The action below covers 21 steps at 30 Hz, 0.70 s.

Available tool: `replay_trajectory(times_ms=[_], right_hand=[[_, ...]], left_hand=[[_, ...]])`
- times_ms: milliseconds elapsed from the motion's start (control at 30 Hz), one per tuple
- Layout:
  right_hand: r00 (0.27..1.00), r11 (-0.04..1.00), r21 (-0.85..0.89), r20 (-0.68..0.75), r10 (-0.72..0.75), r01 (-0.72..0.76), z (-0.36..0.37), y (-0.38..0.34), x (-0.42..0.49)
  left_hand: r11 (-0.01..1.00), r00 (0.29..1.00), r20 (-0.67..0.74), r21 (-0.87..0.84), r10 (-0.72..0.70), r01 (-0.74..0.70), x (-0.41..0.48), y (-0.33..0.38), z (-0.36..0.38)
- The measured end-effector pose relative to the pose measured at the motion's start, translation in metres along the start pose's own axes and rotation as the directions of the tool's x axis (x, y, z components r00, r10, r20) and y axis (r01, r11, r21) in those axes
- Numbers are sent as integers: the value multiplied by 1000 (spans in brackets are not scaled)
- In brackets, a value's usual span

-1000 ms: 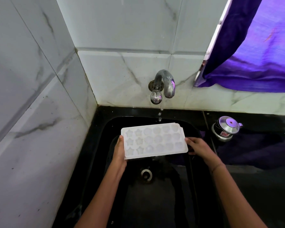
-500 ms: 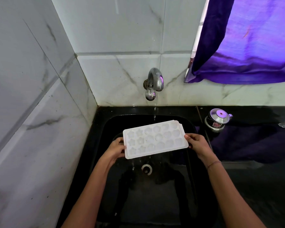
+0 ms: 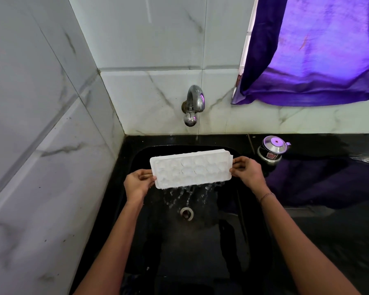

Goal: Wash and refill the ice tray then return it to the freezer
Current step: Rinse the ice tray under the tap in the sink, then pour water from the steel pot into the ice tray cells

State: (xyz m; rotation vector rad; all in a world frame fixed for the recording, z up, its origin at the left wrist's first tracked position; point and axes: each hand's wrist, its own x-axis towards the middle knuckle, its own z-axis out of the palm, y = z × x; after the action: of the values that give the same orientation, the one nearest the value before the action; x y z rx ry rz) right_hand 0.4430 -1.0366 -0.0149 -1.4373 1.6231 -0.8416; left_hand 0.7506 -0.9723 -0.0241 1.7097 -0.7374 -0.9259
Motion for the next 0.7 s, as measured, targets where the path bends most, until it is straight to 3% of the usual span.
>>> replay_trajectory(times_ms=[267, 433, 600, 700], right_hand=[[967, 984, -68, -186, -174, 164, 7, -17, -16], [942, 977, -44, -258, -215, 211, 9, -23, -28], [949, 992, -6, -292, -119, 123, 5, -15, -38], [950, 999, -5, -309, -33, 33, -2, -3, -45]], left_hand=[[968, 966, -98, 106, 237, -227, -4, 9, -5], [951, 948, -79, 56, 309, -305, -10, 14, -9], [964, 963, -57, -27, 264, -266, -9, 11, 1], [974, 975, -44, 82, 216, -212, -9, 1, 19]])
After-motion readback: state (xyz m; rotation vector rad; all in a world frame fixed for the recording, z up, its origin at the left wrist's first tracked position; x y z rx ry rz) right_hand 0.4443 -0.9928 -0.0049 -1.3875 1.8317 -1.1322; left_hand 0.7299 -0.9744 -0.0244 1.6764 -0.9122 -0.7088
